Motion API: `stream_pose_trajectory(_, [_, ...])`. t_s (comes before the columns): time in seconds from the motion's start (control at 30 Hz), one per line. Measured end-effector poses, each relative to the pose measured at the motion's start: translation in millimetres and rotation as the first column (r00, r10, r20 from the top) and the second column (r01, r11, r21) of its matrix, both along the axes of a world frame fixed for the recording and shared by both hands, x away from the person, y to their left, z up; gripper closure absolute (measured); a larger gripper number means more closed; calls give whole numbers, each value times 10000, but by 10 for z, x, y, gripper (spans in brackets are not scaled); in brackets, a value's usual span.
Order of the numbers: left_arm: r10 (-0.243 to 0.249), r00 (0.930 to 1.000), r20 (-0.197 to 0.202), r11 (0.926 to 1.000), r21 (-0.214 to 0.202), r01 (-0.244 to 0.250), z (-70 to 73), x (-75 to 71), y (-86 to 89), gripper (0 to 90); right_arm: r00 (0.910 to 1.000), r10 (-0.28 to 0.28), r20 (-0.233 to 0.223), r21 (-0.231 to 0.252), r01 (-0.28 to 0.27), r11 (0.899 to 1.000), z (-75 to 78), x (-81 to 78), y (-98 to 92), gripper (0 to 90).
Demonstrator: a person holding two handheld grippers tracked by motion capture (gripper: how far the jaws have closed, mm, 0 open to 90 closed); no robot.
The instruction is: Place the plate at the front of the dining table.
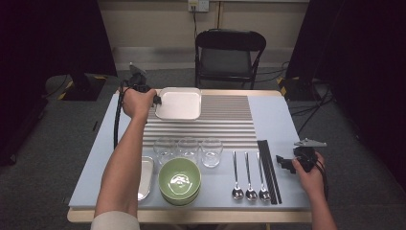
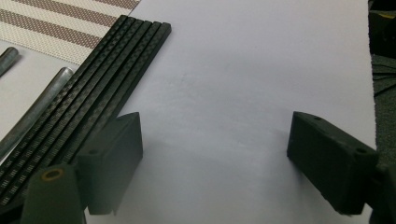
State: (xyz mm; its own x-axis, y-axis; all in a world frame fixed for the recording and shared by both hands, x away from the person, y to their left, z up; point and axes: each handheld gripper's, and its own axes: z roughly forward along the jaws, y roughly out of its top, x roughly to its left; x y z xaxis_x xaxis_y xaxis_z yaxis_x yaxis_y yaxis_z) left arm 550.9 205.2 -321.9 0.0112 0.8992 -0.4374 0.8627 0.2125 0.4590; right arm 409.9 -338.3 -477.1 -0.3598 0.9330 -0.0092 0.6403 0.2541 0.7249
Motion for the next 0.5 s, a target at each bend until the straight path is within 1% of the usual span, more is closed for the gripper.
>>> stream_pose_trajectory(0.2, [-42,10000,-60,10000,-42,41,-27,31,-31,892,10000,-3,-8,4,3,10000,0,0,0,171])
stream_pose_trajectory(0.23, [-77,9999,-76,10000,44,77,-30,33,-30,892,10000,1,-2,1,-1,10000,0,0,-1,171])
stream_pose_trajectory(0.3, [-100,9999,-73,9999,34,101,-35,39,-29,892,10000,0,1,0,0,10000,0,0,0,171])
stream_pose_trajectory(0.33, [-71,9999,-84,9999,103,71,-35,41,-28,892,10000,2,-1,3,-2,10000,0,0,-1,171])
stream_pose_trajectory(0.5, [-1,10000,-96,10000,63,2,-49,54,-29,892,10000,8,19,-10,-8,10000,-1,1,-1,171])
